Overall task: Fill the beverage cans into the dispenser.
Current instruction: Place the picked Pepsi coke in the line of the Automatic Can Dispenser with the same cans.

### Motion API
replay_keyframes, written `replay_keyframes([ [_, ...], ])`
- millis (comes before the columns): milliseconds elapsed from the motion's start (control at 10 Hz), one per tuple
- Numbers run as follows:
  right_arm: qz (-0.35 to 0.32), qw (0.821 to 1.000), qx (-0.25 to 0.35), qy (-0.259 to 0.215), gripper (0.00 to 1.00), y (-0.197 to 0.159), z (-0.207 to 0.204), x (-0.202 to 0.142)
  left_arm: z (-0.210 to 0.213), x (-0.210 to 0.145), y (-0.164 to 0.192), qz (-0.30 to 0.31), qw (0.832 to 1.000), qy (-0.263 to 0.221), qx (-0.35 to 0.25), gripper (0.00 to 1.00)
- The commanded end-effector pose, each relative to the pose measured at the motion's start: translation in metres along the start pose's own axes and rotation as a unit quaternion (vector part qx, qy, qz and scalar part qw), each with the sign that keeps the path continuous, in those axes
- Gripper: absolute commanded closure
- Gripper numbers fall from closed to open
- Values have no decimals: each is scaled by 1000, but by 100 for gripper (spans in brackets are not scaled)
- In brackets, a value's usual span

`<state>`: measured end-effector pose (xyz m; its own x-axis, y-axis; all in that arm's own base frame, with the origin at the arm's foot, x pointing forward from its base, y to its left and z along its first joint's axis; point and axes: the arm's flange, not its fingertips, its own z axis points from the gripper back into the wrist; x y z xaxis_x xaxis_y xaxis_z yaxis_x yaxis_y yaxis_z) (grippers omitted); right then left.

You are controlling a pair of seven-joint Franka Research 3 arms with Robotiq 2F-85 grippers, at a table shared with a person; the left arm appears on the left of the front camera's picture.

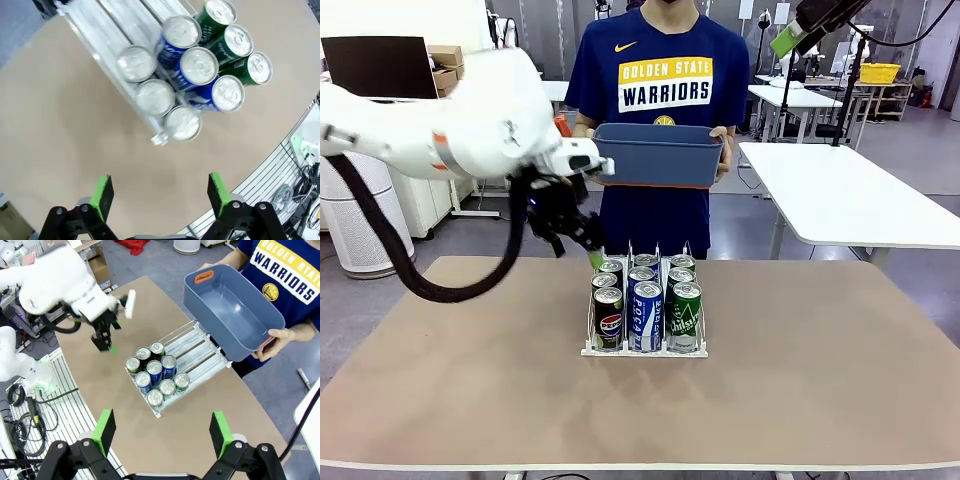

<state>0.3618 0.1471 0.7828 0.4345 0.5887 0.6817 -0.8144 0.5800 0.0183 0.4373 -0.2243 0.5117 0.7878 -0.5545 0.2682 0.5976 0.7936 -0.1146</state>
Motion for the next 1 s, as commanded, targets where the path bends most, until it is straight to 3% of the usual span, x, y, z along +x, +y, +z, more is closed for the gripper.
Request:
replay_keyframes([
  [0,1,1000,4,3,0,1,0,-1,65,-20,36,-18,1000,-12,-9,0],
  [200,1,1000,4,3,0,1,0,-1,138,-25,60,-69,997,-36,-14,0],
  [400,1,1000,4,3,0,1,0,-1,217,-17,73,-95,991,-92,-28,0],
  [600,1,1000,4,3,0,1,0,-1,274,-19,60,-122,980,-147,-58,0],
  [900,1,1000,4,3,0,1,0,-1,314,-23,40,-142,973,-178,-28,0],
])
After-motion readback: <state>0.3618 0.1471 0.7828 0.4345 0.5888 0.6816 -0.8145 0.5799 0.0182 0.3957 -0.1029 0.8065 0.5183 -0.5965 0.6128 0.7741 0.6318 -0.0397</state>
